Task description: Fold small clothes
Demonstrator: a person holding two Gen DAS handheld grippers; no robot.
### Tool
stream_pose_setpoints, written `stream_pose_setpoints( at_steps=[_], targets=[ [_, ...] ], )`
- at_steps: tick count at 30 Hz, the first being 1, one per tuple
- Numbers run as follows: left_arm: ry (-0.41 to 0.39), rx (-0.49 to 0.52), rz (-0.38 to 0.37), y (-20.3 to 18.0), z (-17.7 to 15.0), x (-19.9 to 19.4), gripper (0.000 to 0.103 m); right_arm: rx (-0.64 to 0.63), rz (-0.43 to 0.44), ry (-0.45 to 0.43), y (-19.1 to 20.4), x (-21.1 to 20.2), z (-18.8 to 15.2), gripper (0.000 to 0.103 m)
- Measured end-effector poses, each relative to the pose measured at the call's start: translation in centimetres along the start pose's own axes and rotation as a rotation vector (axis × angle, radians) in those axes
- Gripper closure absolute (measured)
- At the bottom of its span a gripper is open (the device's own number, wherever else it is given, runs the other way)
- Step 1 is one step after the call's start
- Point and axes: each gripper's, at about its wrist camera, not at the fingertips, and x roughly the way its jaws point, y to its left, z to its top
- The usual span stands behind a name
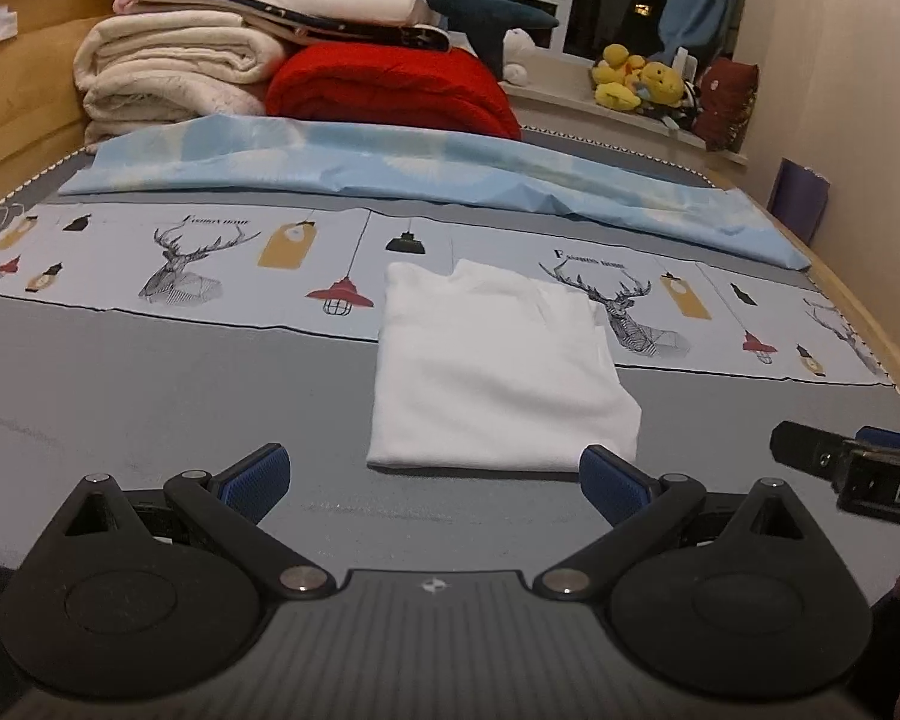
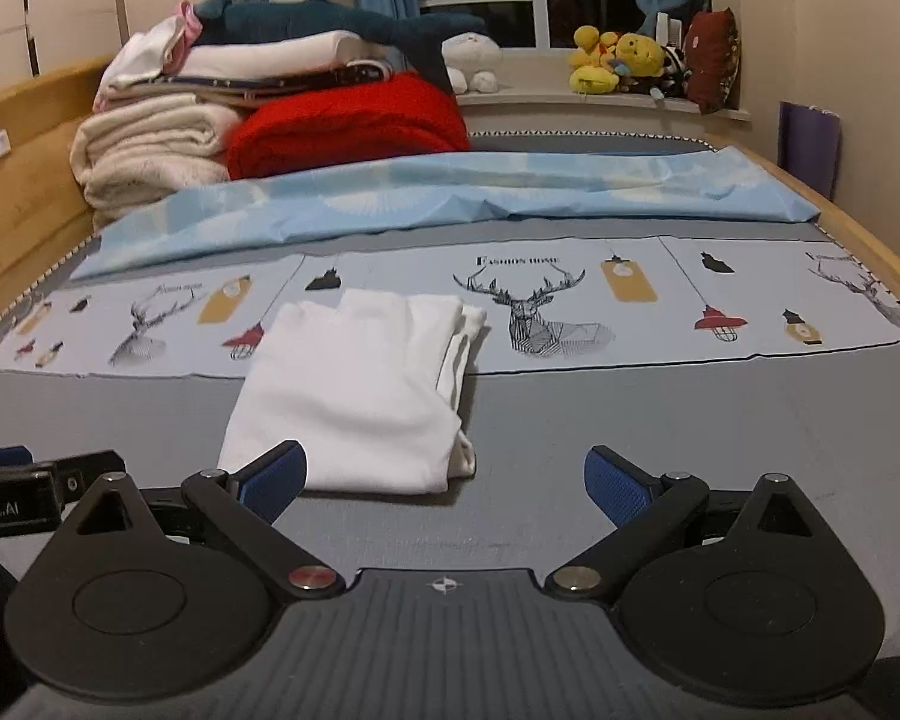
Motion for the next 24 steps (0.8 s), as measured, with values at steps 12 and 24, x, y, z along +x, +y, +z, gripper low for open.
stream_pose_setpoints(
  at_steps=[12,24],
  targets=[
    [0.024,0.023,0.004,0.1,-0.3,0.8,0.0,-0.044,0.02,0.038,2.8,1.8,-0.2,0.004],
    [0.055,0.004,0.009,0.3,-0.2,1.8,0.0,-0.042,0.013,0.071,3.0,2.8,-0.2,0.004]
  ],
)
